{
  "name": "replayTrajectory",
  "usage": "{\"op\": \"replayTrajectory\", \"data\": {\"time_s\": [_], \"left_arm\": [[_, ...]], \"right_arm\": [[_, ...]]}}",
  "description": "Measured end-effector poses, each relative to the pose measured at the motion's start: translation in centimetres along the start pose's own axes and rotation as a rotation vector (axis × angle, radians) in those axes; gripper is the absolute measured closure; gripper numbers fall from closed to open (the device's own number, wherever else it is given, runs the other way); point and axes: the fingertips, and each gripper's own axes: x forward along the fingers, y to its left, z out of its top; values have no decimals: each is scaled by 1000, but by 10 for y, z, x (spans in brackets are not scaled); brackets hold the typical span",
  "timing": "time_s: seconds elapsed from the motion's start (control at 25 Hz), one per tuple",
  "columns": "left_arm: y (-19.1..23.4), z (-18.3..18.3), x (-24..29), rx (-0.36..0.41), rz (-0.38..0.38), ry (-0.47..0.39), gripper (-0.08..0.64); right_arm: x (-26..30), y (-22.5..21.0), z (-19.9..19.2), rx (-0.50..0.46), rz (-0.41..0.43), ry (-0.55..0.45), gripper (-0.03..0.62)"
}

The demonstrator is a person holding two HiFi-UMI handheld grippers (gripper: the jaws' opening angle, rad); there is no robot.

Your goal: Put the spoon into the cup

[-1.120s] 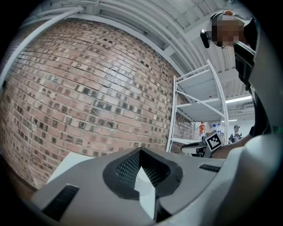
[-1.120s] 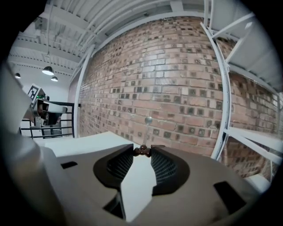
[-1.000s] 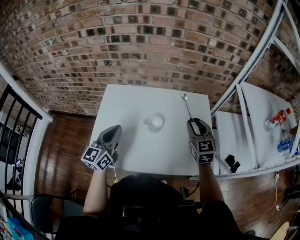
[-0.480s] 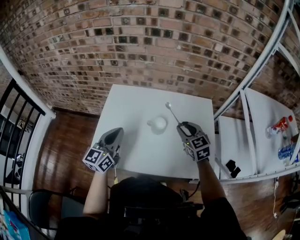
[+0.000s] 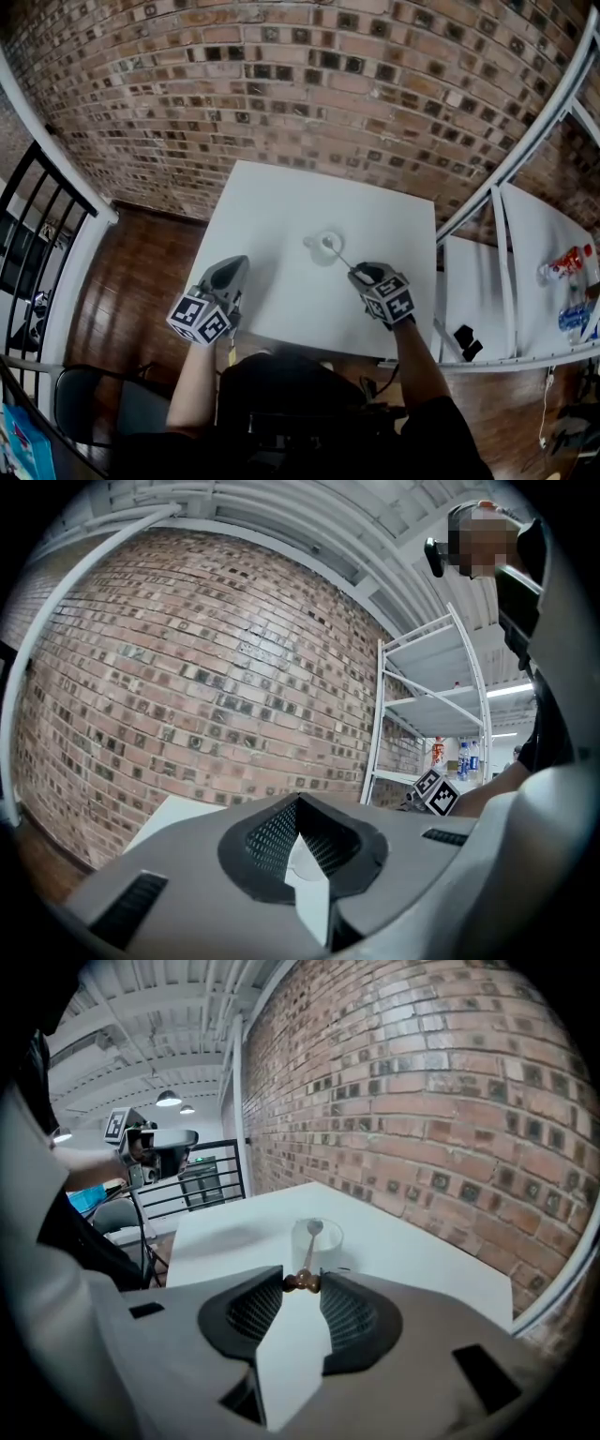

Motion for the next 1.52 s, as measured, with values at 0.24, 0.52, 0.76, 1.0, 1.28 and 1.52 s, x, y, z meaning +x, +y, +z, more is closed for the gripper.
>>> {"op": "replayTrajectory", "data": {"time_s": [0.24, 0.52, 0.76, 1.0, 1.28, 1.52], "left_arm": [[6, 3, -4, 0, 19, -8, 557], [13, 9, -6, 5, 35, -26, 557], [22, 11, -9, 6, 52, -34, 557], [32, 15, -11, 9, 70, -44, 557], [39, 17, -8, 11, 82, -48, 557], [42, 18, -7, 10, 86, -43, 557]], "right_arm": [[10, -2, 0, 46, 22, 10, 465], [21, -7, 9, 57, 41, 41, 465], [34, -10, 15, 52, 45, 77, 465], [46, -12, 28, 61, 57, 77, 465], [62, -13, 27, 74, 65, 82, 463], [64, -14, 30, 66, 65, 58, 434]]}}
